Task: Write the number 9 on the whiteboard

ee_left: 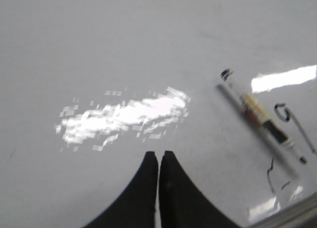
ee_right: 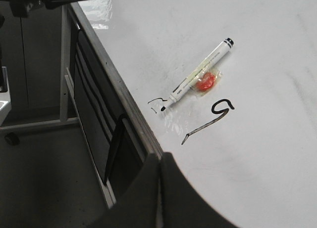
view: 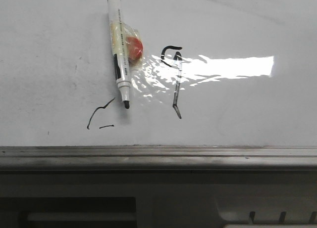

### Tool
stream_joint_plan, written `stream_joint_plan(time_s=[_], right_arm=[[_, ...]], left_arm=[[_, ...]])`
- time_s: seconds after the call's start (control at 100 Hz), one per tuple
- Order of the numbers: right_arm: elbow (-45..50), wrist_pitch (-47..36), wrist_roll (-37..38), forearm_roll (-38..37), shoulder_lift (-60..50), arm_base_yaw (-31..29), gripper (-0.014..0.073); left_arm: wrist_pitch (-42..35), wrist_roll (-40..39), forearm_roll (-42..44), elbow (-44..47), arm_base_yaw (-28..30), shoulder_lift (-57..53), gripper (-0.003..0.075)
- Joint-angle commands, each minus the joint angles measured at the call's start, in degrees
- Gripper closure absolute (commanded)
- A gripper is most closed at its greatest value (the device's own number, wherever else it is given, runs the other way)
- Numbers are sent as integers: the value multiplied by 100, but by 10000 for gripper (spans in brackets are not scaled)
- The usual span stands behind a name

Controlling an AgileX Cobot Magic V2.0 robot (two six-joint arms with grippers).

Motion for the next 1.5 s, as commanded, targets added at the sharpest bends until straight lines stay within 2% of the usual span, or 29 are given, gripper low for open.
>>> stream_joint_plan(time_s=[0.0,0.18,0.22,0.52,1.2,1.29,1.36,1.43,1.49], right_arm=[[-126,-429,9,-5,46,-52,643],[-126,-429,9,-5,46,-52,643],[-126,-429,9,-5,46,-52,643],[-126,-429,9,-5,46,-52,643],[-62,-402,9,-5,33,-52,643],[21,-437,9,-283,33,-107,643],[266,-773,110,-539,20,-315,643],[689,-1668,686,-539,-89,-767,643],[1135,-2441,748,-539,-184,-1167,643]], left_arm=[[493,-646,227,231,592,-138,741],[1873,-2146,801,231,1492,-138,741],[1926,-2303,881,231,1596,-138,741],[1777,-2304,1370,231,1759,-138,741],[1777,-2304,1371,231,1759,-138,741],[1777,-2304,1371,231,1759,-138,741],[1777,-2304,1371,231,1759,-138,741],[1777,-2304,1371,231,1759,-138,741],[1777,-2304,1371,231,1759,-138,741]])
